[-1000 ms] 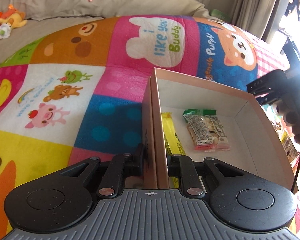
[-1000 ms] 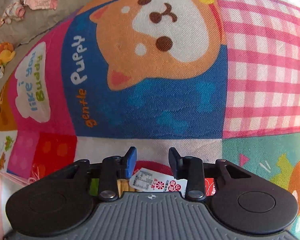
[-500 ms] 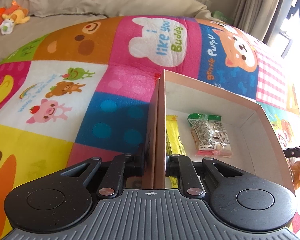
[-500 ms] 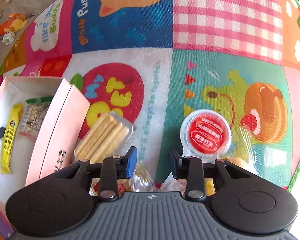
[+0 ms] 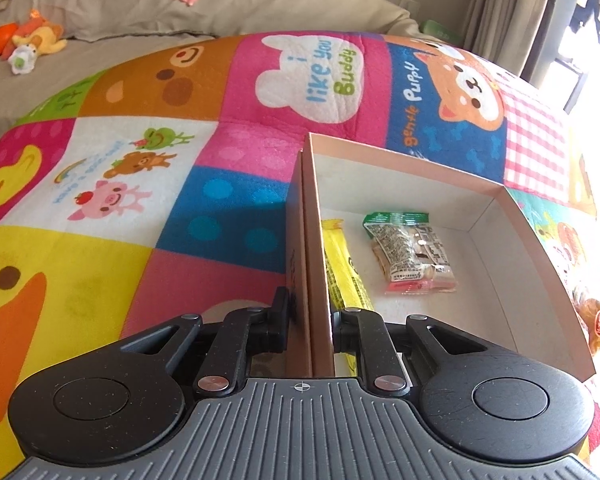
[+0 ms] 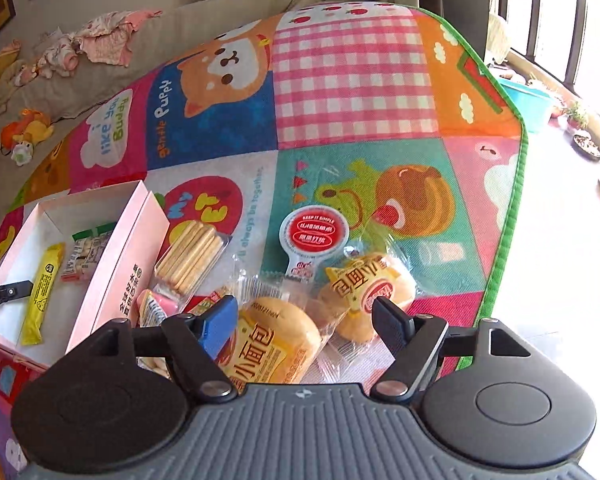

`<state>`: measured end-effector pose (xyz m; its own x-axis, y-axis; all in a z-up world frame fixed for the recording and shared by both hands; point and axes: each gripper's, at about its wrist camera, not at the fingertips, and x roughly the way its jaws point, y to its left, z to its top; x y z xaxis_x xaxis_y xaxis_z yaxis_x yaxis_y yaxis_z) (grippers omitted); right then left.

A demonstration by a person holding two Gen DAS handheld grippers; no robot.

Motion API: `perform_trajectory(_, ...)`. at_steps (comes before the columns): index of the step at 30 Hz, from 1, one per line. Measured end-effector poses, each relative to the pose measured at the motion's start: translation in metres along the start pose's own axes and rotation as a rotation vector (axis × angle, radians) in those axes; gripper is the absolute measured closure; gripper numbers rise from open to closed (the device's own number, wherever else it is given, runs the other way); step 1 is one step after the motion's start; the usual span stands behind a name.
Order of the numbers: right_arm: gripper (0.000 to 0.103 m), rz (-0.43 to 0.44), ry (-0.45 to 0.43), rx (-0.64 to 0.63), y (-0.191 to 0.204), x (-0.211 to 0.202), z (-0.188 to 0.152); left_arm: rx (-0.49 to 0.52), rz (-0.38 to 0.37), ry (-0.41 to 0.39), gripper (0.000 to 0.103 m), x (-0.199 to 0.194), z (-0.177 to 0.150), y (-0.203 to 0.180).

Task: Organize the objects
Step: 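Return the right gripper to the snacks and grasp a round bread bun, then place the bread bun into the pink box and open the right gripper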

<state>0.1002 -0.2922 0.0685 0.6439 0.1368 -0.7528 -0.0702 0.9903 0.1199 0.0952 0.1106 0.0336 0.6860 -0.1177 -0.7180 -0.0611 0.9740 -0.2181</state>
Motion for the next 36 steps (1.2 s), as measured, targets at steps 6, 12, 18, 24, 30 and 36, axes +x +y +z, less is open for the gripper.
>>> perform_trajectory(6, 0.029, -0.015, 0.001, 0.002, 0.018, 0.022, -0.021, -0.002, 0.005, 0.009, 0.086, -0.003, -0.003, -0.004)
perform_trajectory(12, 0.048, -0.034, -0.037, -0.002, 0.018, -0.006, -0.03, 0.019, 0.005, 0.013, 0.086, -0.004, -0.004, -0.005)
perform_trajectory(18, 0.048, -0.025, -0.067, -0.028, 0.019, -0.072, -0.055, 0.01, 0.003, 0.003, 0.086, -0.005, -0.006, -0.005)
perform_trajectory(24, 0.048, 0.118, 0.068, -0.065, 0.053, -0.089, -0.093, 0.008, 0.002, 0.003, 0.086, -0.005, -0.006, -0.005)
perform_trajectory(30, 0.048, 0.285, 0.087, -0.127, 0.101, -0.102, -0.101, 0.006, 0.002, 0.006, 0.086, -0.007, -0.007, -0.006)
perform_trajectory(36, 0.048, 0.359, -0.015, -0.163, 0.134, -0.108, -0.065, 0.0, -0.005, 0.009, 0.085, -0.008, -0.007, -0.005)
